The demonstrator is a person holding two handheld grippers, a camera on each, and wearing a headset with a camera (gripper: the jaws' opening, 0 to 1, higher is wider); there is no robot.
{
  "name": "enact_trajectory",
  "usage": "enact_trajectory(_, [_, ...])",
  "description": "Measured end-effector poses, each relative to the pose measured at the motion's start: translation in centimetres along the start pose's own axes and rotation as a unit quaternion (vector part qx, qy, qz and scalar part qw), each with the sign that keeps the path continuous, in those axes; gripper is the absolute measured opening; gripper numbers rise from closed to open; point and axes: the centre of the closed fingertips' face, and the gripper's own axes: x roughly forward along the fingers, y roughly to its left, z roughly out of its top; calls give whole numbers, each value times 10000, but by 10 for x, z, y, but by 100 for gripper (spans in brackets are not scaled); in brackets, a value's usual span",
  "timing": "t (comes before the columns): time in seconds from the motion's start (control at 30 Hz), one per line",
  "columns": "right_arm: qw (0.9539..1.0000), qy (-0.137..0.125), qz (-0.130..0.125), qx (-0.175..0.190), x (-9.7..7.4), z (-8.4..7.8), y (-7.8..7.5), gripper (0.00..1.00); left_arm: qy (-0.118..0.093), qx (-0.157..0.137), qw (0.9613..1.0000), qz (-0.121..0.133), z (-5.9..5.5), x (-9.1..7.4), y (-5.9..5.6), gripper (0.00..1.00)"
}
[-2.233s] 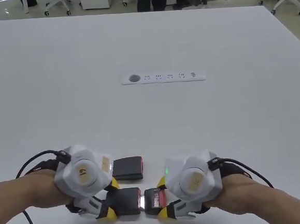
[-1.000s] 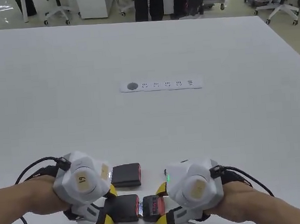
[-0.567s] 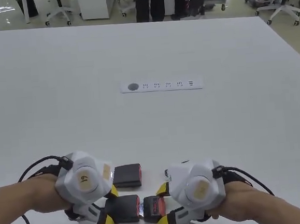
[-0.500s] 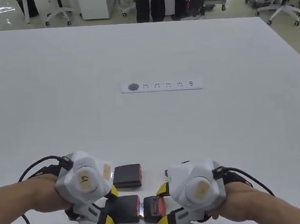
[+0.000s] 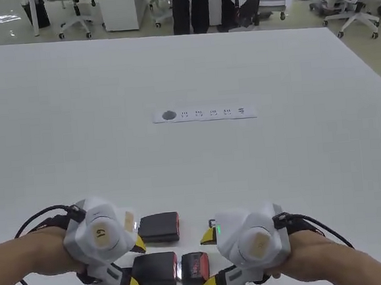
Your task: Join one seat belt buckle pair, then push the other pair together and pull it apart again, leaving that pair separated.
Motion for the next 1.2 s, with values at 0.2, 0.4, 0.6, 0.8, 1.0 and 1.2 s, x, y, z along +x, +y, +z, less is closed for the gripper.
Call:
enact_trajectory(0.2, [9999, -44, -56, 79, -11, 1, -9, 45, -112, -141, 9998, 68, 5, -13, -1, 40])
enact_trajectory(0.4, [9999, -49, -109, 91, -21, 3, -18, 46, -204, -319, 9992, 150, 0, -25, 8, 44])
enact_trajectory(0.6, [9997, -20, -215, 128, -28, -1, -29, 47, -361, -546, 9975, 277, 7, -37, 17, 44])
enact_trajectory(0.8, [9995, 36, -296, 138, -33, -8, -41, 47, -462, -654, 9959, 424, 9, -42, 32, 44])
enact_trajectory(1.0, [9994, 78, -327, 117, -39, -15, -51, 46, -508, -683, 9953, 459, 8, -38, 47, 44])
enact_trajectory(1.2, [9991, 192, -352, 158, -43, -25, -60, 47, -475, -630, 9960, 428, 13, -33, 56, 44])
